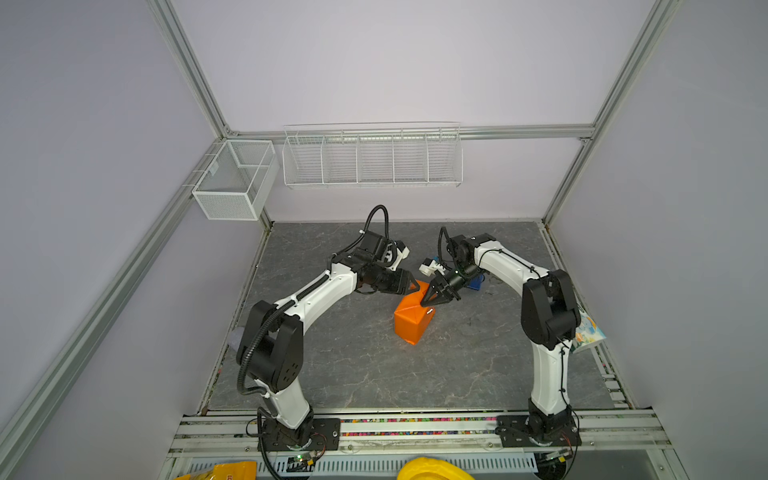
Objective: Wrap the gift box in paper
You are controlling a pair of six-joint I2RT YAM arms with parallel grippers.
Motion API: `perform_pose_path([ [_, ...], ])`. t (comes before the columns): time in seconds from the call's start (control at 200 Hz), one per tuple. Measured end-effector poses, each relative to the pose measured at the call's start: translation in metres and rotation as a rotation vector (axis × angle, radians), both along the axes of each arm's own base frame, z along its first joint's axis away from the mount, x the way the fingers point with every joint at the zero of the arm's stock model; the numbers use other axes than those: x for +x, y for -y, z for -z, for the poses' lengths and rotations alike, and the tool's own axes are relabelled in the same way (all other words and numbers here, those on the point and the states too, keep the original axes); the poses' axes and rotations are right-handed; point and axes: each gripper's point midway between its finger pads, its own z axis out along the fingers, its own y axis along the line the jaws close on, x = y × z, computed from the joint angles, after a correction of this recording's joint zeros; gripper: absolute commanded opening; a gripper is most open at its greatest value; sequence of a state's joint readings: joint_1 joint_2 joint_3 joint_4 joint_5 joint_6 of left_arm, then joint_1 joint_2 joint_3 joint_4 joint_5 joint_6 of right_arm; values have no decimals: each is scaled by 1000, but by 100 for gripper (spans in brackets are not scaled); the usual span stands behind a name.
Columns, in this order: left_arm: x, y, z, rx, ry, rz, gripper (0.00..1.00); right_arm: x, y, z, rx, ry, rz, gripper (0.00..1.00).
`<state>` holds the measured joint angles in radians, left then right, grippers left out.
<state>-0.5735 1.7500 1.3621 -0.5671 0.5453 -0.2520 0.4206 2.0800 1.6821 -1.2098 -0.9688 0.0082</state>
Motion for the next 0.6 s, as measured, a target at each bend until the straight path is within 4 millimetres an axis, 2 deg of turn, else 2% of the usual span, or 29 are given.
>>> perform_pose_path([
  [0.135, 2, -4, 22, 54, -37, -20, 57, 0, 0, 0, -2, 0, 1, 7],
  [0.235, 4, -5, 21, 65, -32, -26, 57, 0, 0, 0, 0, -1, 2, 8],
  [0.395, 4, -6, 22, 77, -34, -30, 56, 1, -3, -4, 19, -14, 14, 22],
  [0.49, 4, -6, 23, 78, -39, -29, 56, 0, -4, -8, 24, -7, 22, 24],
  [0.6, 4, -6, 22, 78, -39, -28, 55, -4, -2, -10, 23, 8, 29, 22],
])
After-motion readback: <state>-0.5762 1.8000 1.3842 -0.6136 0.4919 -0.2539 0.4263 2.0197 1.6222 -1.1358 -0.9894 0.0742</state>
